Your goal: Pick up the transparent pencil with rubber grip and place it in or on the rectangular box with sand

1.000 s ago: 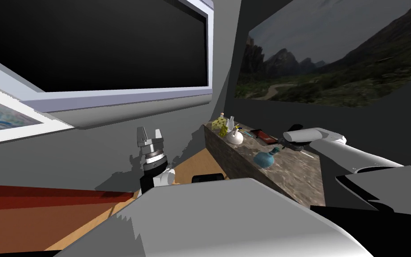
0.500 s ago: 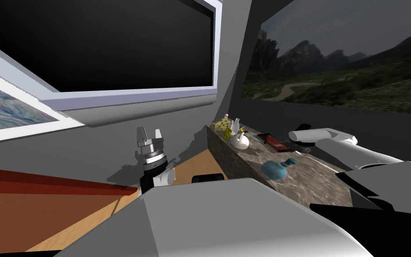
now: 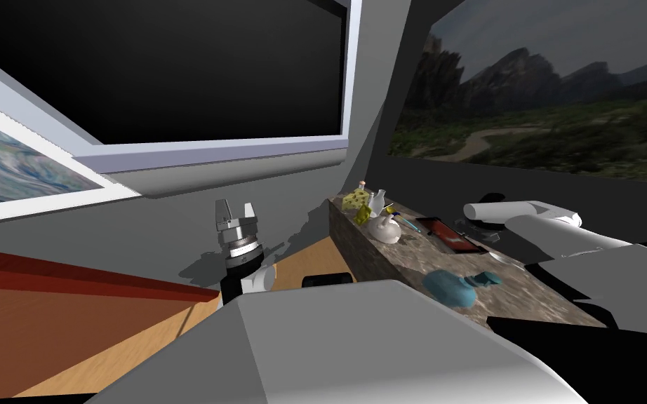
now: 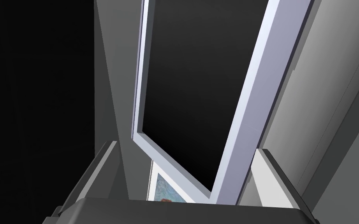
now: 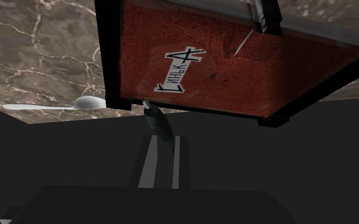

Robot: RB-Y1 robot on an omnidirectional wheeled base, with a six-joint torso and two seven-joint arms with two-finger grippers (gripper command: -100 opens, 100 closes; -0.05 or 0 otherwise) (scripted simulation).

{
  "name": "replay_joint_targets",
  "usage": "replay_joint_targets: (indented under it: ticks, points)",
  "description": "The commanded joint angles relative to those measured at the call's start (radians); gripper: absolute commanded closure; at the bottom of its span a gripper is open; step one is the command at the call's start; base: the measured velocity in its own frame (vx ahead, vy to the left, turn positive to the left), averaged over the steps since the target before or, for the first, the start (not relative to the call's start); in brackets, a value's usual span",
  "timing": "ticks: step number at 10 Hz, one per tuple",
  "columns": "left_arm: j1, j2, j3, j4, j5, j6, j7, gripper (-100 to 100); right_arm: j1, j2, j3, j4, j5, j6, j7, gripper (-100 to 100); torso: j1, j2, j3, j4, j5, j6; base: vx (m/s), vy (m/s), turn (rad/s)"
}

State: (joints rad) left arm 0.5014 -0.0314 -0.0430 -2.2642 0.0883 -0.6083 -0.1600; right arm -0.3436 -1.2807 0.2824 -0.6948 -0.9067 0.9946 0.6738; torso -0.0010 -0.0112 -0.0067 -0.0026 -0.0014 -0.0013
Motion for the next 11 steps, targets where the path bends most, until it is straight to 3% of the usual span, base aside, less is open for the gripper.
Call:
replay_joint_targets:
  ticks: [1,3,4,8,9,10,11]
  points:
    - [0.000,0.000,0.000,0.000,0.000,0.000,0.000,0,-0.024,-0.013,0.013,0.038,-0.031,0.001,0.001,100,0.000,0.000,0.000,0.000,0.000,0.000,0.098,-0.037,0.115]
    - [0.000,0.000,0.000,0.000,0.000,0.000,0.000,0,-0.037,-0.012,0.016,0.057,-0.036,-0.003,0.009,100,0.001,0.000,0.000,0.000,0.000,0.001,0.072,-0.012,0.046]
    - [0.000,0.000,0.000,0.000,0.000,0.000,0.000,0,-0.040,-0.013,0.016,0.060,-0.038,-0.004,0.010,-100,0.002,0.004,0.002,0.000,0.000,0.002,0.010,-0.002,0.003]
    - [0.000,0.000,0.000,0.000,0.000,0.000,0.000,0,-0.040,-0.013,0.016,0.059,-0.038,-0.004,0.010,-100,0.003,0.009,0.005,0.002,0.000,0.002,0.000,0.000,0.000]
    - [0.000,0.000,0.000,0.000,0.000,0.000,0.000,0,-0.040,-0.013,0.016,0.059,-0.038,-0.004,0.010,0,0.003,0.009,0.005,0.002,0.000,0.002,0.000,0.000,0.000]
    - [0.000,0.000,0.000,0.000,0.000,0.000,0.000,0,-0.054,-0.044,0.020,0.060,-0.049,0.033,-0.002,-100,0.003,0.009,0.005,0.002,0.000,0.002,-0.077,-0.024,0.197]
    - [0.000,0.000,0.000,0.000,0.000,0.000,0.000,0,-0.059,-0.055,0.021,0.060,-0.052,0.045,-0.006,-100,0.002,0.012,0.007,0.002,0.000,0.001,-0.100,-0.047,0.205]
